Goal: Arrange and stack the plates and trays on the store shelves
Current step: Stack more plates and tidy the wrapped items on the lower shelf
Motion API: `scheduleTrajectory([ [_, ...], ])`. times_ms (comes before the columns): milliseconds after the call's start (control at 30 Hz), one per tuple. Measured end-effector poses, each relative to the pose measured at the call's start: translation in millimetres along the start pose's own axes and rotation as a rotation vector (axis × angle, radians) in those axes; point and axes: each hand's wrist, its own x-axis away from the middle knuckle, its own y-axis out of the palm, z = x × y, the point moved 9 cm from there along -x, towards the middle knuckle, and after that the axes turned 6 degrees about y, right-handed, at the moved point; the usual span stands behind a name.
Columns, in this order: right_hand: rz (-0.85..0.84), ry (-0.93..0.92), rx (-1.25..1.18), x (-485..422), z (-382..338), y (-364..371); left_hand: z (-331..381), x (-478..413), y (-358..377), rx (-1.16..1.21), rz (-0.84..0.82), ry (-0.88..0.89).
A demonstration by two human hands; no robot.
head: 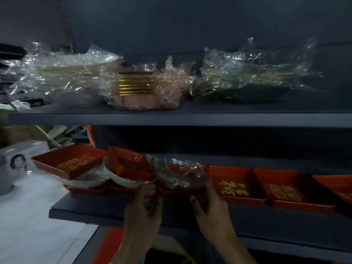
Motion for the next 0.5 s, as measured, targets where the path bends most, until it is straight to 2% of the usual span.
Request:
scheduleTrajectory([
  [200, 0.047, 0.044, -0.02, -24, 20, 28, -32, -9, 29, 0.066, -0.072, -0.08],
  [500, 0.067, 0.096, 0.063, -49, 34, 40, -39, -24, 48, 0.003, -0.139, -0.031],
])
